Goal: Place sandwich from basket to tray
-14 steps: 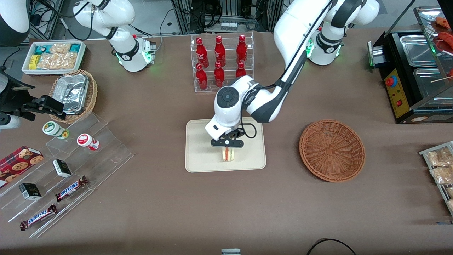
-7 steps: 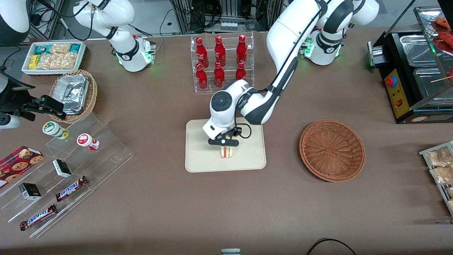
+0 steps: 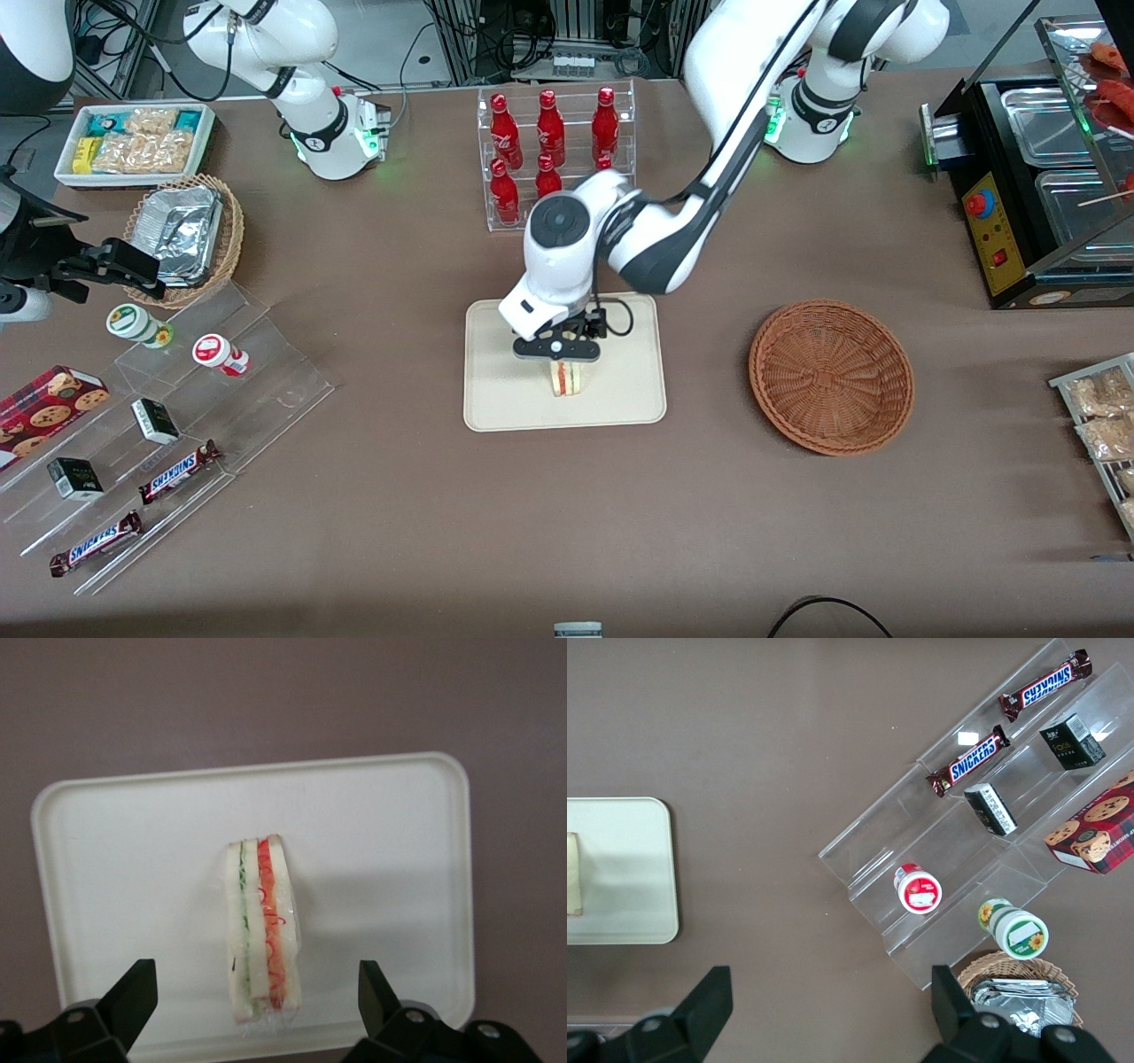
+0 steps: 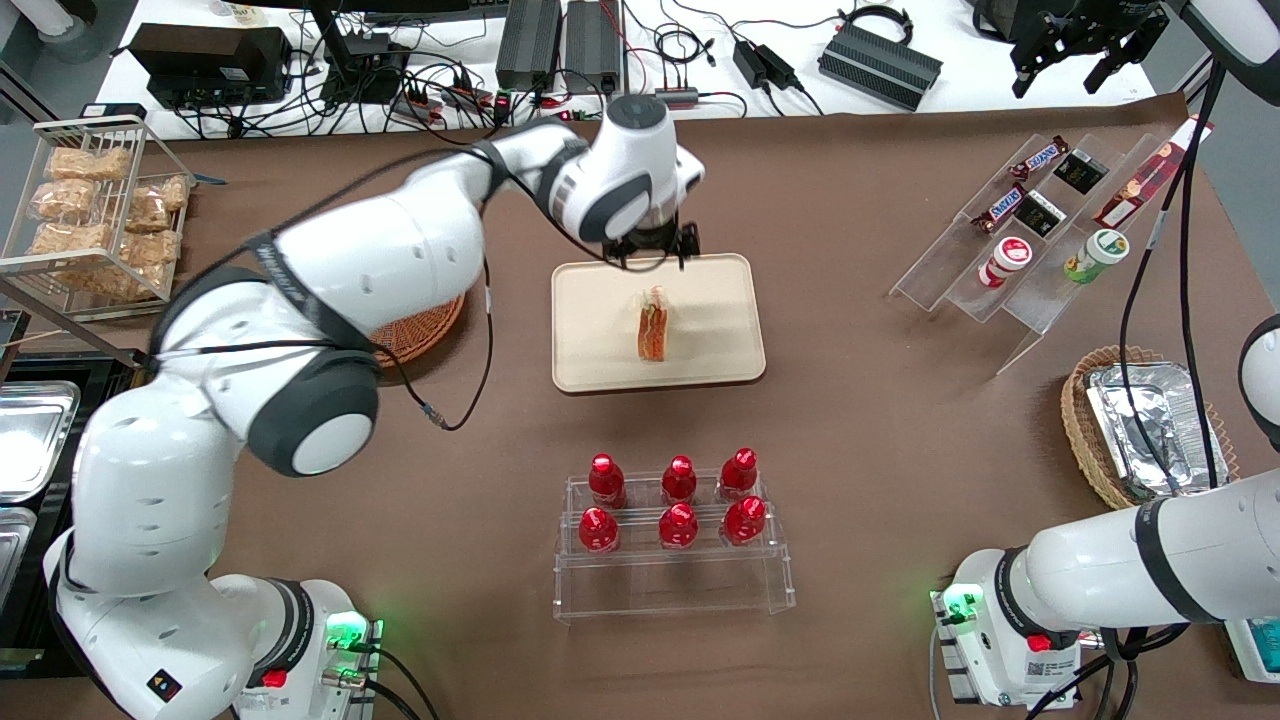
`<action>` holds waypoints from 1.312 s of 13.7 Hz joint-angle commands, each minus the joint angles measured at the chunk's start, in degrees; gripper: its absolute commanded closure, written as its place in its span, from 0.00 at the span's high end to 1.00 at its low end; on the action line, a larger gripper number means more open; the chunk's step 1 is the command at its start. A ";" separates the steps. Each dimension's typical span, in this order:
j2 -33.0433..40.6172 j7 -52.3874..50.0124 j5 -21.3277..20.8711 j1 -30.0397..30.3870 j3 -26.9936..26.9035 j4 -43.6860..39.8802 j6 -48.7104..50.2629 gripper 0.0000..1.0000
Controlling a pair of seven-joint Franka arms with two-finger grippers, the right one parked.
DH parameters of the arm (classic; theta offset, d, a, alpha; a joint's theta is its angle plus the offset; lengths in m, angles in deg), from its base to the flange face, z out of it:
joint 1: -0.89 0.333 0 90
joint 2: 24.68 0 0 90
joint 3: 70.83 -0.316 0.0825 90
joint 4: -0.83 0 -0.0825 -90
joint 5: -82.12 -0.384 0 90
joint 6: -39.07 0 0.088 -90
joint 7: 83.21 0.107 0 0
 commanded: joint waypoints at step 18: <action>35.81 36.82 0.76 35.05 -0.29 10.38 31.86 1.00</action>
